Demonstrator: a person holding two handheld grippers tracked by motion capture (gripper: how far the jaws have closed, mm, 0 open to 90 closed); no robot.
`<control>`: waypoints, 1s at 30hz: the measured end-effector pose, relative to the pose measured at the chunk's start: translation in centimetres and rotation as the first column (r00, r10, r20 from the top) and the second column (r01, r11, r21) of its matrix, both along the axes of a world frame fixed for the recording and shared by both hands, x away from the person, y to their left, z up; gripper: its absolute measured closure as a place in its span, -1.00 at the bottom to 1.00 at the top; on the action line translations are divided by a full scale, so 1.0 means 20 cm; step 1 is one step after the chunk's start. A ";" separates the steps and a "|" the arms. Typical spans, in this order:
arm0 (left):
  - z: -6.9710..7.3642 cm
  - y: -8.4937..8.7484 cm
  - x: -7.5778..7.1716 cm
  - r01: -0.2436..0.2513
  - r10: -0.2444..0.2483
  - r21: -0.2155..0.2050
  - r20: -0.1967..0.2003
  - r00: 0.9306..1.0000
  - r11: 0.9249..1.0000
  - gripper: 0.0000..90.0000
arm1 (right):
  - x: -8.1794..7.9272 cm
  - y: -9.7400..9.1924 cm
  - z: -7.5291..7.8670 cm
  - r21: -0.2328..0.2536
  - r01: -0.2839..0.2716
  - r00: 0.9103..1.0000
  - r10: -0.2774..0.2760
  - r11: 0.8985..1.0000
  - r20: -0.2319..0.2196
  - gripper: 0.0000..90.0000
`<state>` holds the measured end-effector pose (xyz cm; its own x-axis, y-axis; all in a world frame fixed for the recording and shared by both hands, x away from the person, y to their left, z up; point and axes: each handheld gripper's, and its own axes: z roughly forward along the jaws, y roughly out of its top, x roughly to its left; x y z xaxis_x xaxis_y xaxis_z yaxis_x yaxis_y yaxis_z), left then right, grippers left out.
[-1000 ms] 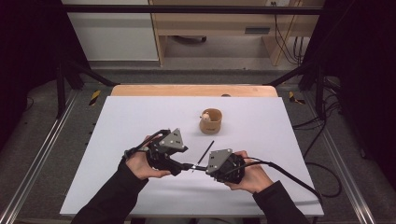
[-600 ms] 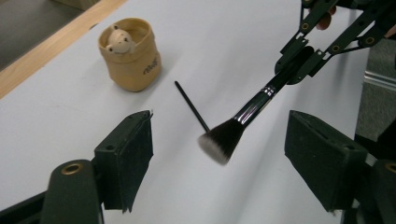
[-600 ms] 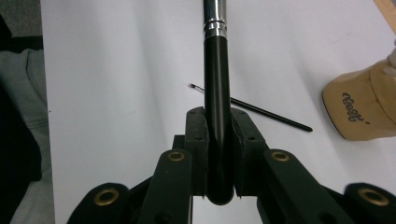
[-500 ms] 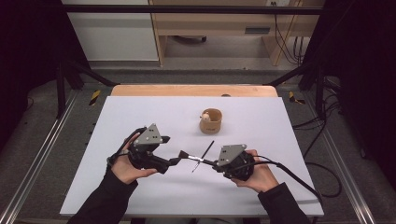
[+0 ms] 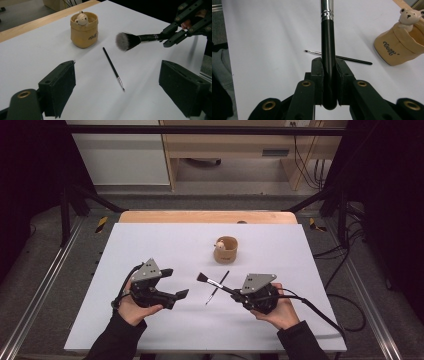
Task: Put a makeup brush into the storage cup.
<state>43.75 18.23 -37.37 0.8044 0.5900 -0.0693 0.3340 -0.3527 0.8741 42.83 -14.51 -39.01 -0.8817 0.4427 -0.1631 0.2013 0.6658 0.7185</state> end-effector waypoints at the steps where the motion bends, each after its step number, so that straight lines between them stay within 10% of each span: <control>1: -0.01 0.00 0.00 -0.007 0.007 -0.012 -0.004 1.000 1.000 -0.71 | 0.00 0.00 0.00 0.008 0.002 1.000 -0.002 1.000 0.001 0.76; 30: -0.15 -0.05 -0.06 -0.034 0.032 -0.179 -0.017 0.999 0.983 -0.69 | -0.05 0.01 -0.08 0.175 0.039 0.999 -0.040 0.984 0.004 0.76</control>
